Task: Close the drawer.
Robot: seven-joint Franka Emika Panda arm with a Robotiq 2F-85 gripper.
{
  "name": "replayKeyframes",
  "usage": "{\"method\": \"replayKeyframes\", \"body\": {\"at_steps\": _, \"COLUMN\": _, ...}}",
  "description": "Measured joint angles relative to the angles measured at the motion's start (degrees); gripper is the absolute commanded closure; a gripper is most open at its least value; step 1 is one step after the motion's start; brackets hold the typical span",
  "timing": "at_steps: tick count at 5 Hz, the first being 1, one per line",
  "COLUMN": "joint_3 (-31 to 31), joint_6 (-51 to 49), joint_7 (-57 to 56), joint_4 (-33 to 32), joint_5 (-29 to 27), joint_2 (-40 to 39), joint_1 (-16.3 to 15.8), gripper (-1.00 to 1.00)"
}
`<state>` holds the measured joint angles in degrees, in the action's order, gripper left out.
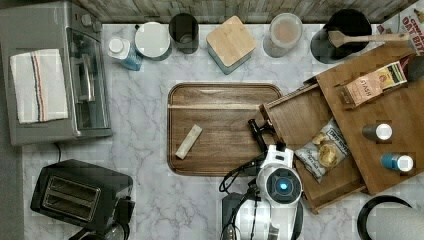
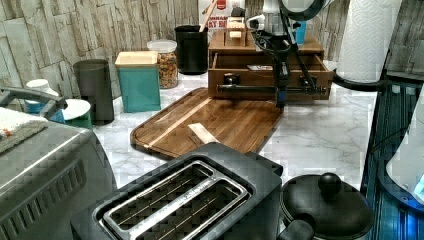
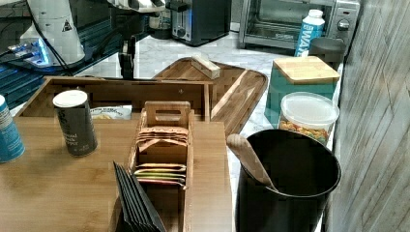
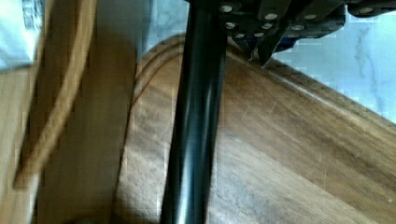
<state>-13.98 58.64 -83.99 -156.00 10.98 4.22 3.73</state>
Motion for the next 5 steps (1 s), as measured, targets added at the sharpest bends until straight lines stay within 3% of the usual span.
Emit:
{"method": "replayKeyframes", "body": {"at_steps": 1, "joint_3": -0.52, "joint_6": 0.45, "joint_7": -3.69, "joint_4": 2.13, "joint_5": -2.6, "joint_2": -2.36, "joint_1": -0.29, "gripper": 1.0}}
{"method": "replayKeyframes", "body": {"at_steps": 3, "joint_3": -1.21, "joint_6": -3.5, "joint_7": -3.75, "joint_4": 11.3, "joint_5": -2.71, "joint_2": -9.91, "joint_1": 0.4, "gripper": 1.0}}
{"method": "replayKeyframes", "body": {"at_steps": 5, "joint_3": -1.35, "joint_6": 3.58, "joint_7": -12.76, "joint_4": 17.68, "joint_5": -6.25, "joint_2": -14.7, "joint_1": 3.04, "gripper": 1.0}}
